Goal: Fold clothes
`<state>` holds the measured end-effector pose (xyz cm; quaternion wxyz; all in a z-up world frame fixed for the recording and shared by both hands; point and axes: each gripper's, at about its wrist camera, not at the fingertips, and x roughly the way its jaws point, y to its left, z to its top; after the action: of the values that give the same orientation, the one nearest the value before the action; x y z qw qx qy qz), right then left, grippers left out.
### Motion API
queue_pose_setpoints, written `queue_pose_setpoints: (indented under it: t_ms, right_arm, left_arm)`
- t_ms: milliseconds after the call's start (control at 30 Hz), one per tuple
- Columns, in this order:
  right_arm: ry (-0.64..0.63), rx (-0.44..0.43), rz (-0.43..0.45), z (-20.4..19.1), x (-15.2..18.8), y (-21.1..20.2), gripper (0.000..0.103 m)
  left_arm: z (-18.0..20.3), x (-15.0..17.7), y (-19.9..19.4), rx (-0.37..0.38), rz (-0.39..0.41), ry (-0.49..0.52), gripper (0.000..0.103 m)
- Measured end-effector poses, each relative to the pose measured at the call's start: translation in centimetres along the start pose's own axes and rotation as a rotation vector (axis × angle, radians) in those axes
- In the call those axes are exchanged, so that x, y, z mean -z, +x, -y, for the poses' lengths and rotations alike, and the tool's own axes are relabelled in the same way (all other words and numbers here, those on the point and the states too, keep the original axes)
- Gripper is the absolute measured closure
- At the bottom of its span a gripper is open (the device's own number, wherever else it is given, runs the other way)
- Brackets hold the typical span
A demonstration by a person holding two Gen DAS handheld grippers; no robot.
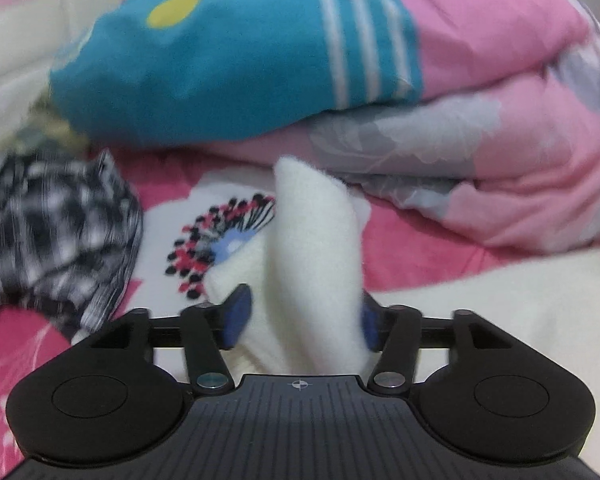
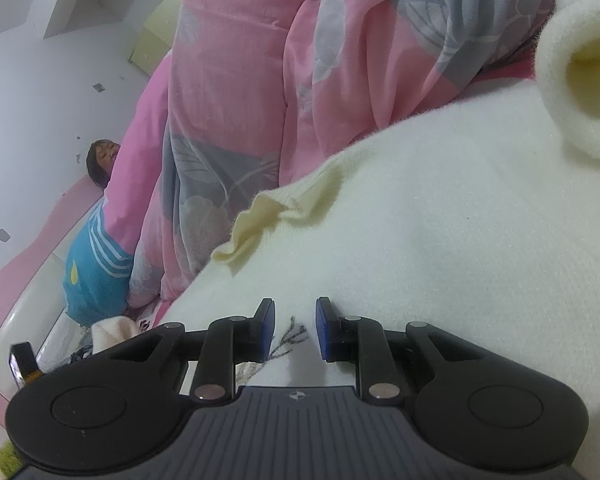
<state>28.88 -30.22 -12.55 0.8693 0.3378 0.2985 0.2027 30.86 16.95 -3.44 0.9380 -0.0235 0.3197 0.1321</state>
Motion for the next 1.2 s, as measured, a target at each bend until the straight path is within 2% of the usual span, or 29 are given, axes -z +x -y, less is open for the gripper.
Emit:
queue_pose_setpoints:
  t_ms: [33,67,233,300,400,467,533,600,667,733,767,800,833,867,933,1033,1200]
  right_arm:
    - [0.001,0.0,0.0,0.0,0.0,0.0,0.081]
    - [0.001,-0.001,0.0,0.0,0.0,0.0,0.081]
    - [0.004,-0.003,0.0,0.0,0.1,0.0,0.081]
    - [0.004,-0.002,0.001,-0.1,0.1,0.0,0.081]
    - [0.005,-0.003,0.001,-0.1,0.1,0.0,0.081]
    - [0.007,-0.003,0.001,-0.1,0.1,0.0,0.081]
    - [0.007,-0.004,0.001,-0.1,0.1,0.0,0.081]
    - [0.008,-0.005,0.001,-0.1,0.1,0.1,0.081]
    - [0.008,-0.006,0.001,0.0,0.1,0.0,0.081]
    - [0.009,-0.006,0.002,0.0,0.1,0.0,0.081]
    - [0.009,-0.006,0.002,0.0,0.1,0.0,0.081]
    - [0.009,-0.006,0.002,0.0,0.1,0.0,0.081]
    - [0.01,-0.007,0.002,0.0,0.0,0.0,0.081]
    - [0.01,-0.007,0.002,0.0,0.0,0.0,0.081]
    - [0.01,-0.007,0.002,0.0,0.0,0.0,0.081]
    - [0.008,-0.001,-0.003,-0.1,-0.1,0.1,0.081]
    - [-0.119,0.137,-0.044,-3.2,-0.6,0.5,0.081]
  left_arm:
    - [-0.6,-0.3,-0.5,0.002,-0.006,-0.026,0.023]
    - [-1.1,-0.7,-1.0,0.003,-0.011,-0.052,0.019]
    - [-3.8,-2.4,-3.7,0.009,-0.028,-0.177,0.017]
    - [-3.6,-2.7,-5.8,-0.013,0.053,-0.182,0.016]
    - [-2.7,-3.1,-8.5,-0.043,0.188,-0.161,0.006]
    - [-2.0,-3.3,-10.2,-0.056,0.272,-0.143,0.006]
    - [-0.6,-2.9,-11.5,0.001,0.3,-0.104,0.007]
    - [1.3,-1.7,-12.3,0.106,0.281,-0.052,0.008]
    - [3.4,0.1,-12.4,0.204,0.238,-0.003,0.012]
    - [5.4,2.1,-12.0,0.29,0.183,0.036,0.029]
    - [6.1,3.1,-11.3,0.322,0.145,0.042,0.033]
    - [6.8,4.2,-10.6,0.354,0.108,0.048,0.046]
    - [7.4,5.2,-9.8,0.383,0.071,0.051,0.051]
    - [7.7,6.0,-8.9,0.399,0.041,0.046,0.052]
    - [7.7,7.3,-7.1,0.405,0.004,0.023,0.062]
    - [6.7,8.3,-5.3,0.429,-0.002,-0.029,0.065]
    - [6.1,8.4,-4.9,0.469,-0.005,-0.086,0.064]
